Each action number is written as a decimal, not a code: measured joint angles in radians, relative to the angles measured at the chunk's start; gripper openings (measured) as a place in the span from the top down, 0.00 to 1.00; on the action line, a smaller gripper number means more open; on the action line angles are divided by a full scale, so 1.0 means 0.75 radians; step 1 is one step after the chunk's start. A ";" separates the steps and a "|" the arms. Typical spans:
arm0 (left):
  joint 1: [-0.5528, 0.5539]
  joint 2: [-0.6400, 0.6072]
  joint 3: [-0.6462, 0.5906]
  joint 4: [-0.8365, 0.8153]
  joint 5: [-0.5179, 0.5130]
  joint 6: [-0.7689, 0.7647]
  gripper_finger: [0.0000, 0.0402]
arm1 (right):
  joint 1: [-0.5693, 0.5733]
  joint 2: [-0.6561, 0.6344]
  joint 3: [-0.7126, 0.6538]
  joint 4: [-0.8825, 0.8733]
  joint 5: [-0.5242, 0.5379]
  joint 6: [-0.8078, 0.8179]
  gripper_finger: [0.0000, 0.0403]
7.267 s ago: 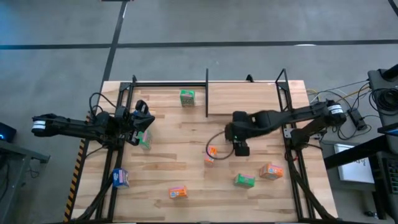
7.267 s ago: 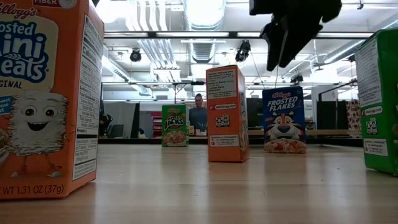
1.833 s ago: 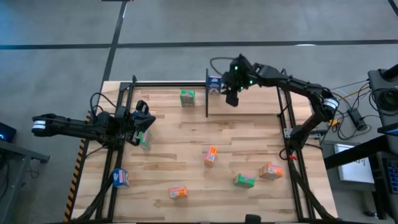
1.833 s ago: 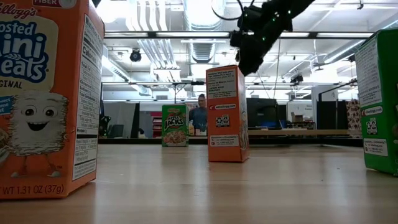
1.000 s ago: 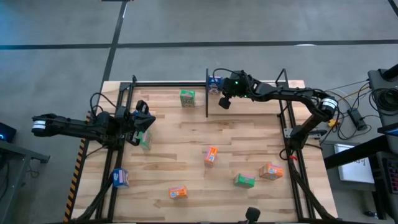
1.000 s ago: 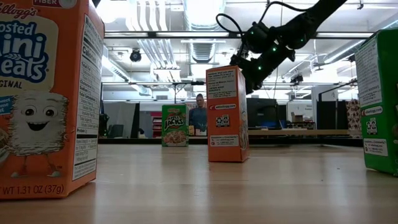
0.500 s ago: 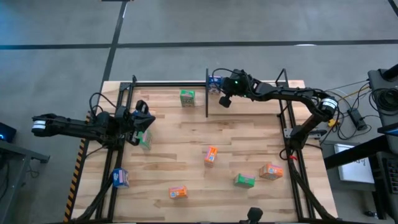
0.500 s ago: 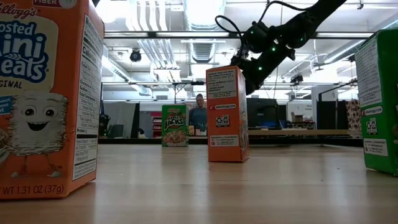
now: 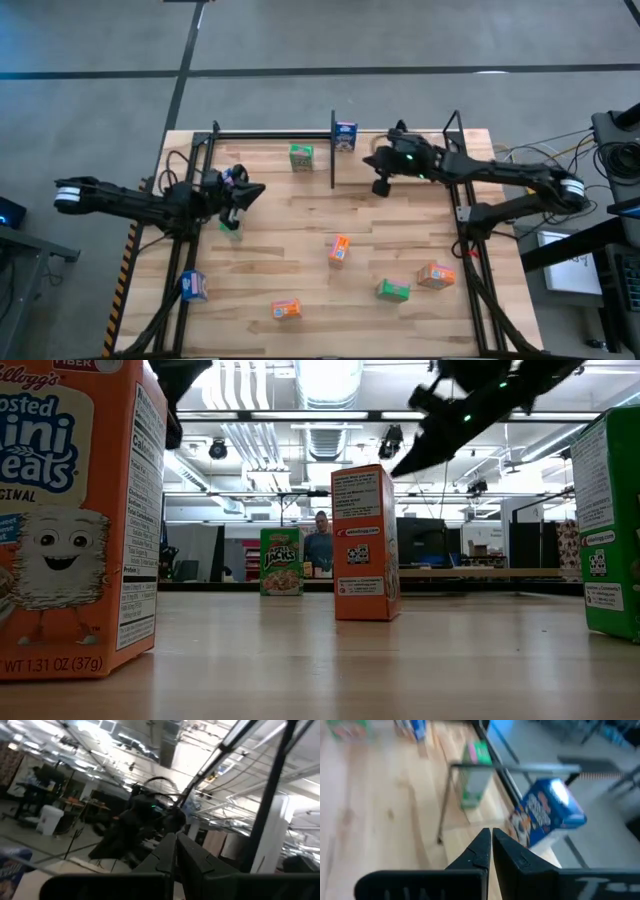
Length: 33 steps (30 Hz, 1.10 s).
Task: Stack cereal on shelf
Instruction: Put the middle left green cereal box on the shelf
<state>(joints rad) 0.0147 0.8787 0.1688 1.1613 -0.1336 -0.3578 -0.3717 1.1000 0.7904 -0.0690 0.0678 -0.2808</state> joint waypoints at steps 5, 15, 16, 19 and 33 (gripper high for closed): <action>0.000 0.160 0.040 0.117 -0.021 -0.104 1.00 | 0.063 -0.197 -0.186 0.248 -0.125 0.006 0.98; 0.002 0.308 0.344 -0.151 0.147 -0.299 1.00 | 0.069 -0.417 -0.495 0.687 -0.311 0.153 0.98; 0.002 0.298 0.376 -0.260 0.157 -0.326 1.00 | 0.069 -0.429 -0.517 0.690 -0.312 0.157 0.98; 0.008 0.249 0.510 -0.749 0.159 -0.411 1.00 | 0.069 -0.451 -0.562 0.696 -0.311 0.164 0.98; 0.009 0.496 1.392 -2.976 -0.138 -0.688 1.00 | 0.068 -0.451 -0.591 0.768 -0.311 0.165 0.98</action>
<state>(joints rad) 0.0214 1.2503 1.2132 -1.0707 -0.2370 -0.8741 -0.3206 0.7617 0.3470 0.5068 -0.1658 -0.1574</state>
